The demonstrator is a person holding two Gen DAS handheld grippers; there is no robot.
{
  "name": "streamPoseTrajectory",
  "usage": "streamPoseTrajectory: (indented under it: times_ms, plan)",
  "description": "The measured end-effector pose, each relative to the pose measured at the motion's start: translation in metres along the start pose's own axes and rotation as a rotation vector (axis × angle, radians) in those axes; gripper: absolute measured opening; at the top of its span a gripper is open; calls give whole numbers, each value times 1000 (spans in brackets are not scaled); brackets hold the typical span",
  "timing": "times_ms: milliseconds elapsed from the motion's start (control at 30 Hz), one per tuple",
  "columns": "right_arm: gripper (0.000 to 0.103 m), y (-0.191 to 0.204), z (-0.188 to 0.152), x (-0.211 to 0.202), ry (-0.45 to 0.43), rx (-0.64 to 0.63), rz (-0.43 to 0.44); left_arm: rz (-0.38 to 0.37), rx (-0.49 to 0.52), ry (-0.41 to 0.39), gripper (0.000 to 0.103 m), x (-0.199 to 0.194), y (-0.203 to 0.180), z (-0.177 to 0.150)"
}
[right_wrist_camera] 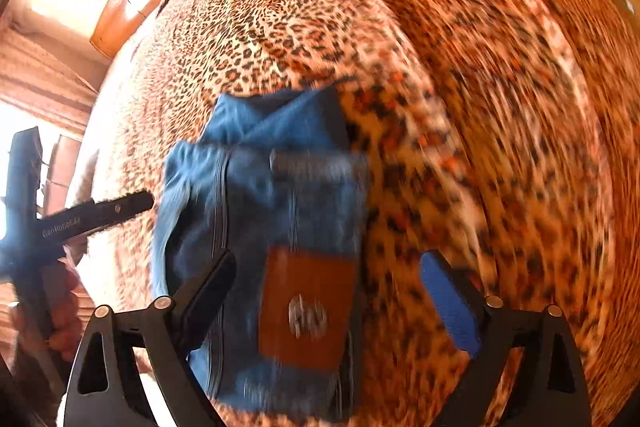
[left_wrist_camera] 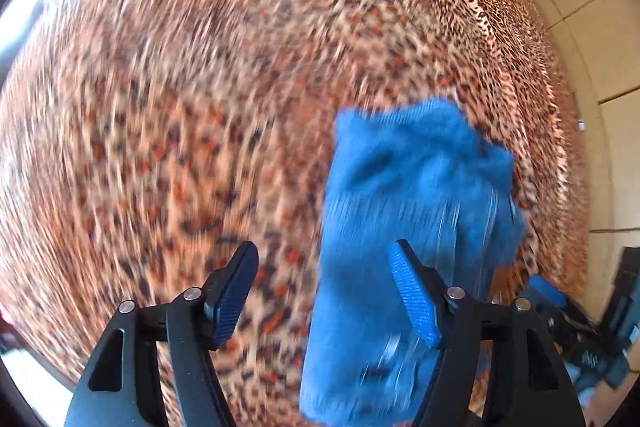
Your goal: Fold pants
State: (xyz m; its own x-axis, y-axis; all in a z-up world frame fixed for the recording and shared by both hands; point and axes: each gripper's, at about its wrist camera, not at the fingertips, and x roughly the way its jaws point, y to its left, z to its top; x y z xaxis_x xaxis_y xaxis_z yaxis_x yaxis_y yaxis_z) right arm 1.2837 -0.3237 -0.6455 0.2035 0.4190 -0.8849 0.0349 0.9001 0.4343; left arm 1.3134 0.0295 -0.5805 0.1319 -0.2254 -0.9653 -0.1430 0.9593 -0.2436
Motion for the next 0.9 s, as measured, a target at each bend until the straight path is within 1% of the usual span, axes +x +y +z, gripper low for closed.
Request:
streamPoseTrajectory:
  times_ms: [133,200,233,300,367,433,533,633,700,800,900]
  plan:
    - [95,-15,-27,7,28,67,30,-56,-53,55,69,16,24,-32]
    - [95,-20,-34,18,46,99,43,-83,-81,69,69,22,31,-38]
    - [97,-20,-36,21,47,105,44,-83,-88,71,69,24,32,-38]
    - [102,-17,-36,24,27,107,47,-82,-87,77,69,25,33,-36]
    - [102,-9,-34,29,22,107,92,-83,-82,76,69,23,34,-35]
    - [102,0,-31,35,26,96,115,-83,-74,69,69,20,31,-27]
    - [101,14,-30,42,37,95,166,-77,-70,54,69,17,27,-24]
    - [101,9,-24,42,39,90,159,-63,-55,42,69,15,21,-23]
    - [101,7,-22,45,40,115,154,-61,-40,38,69,14,17,-22]
    - [101,1,-26,43,31,160,176,-57,-16,40,69,15,12,-20]
    - [101,0,-27,41,28,174,170,-61,-3,49,69,20,9,-15]
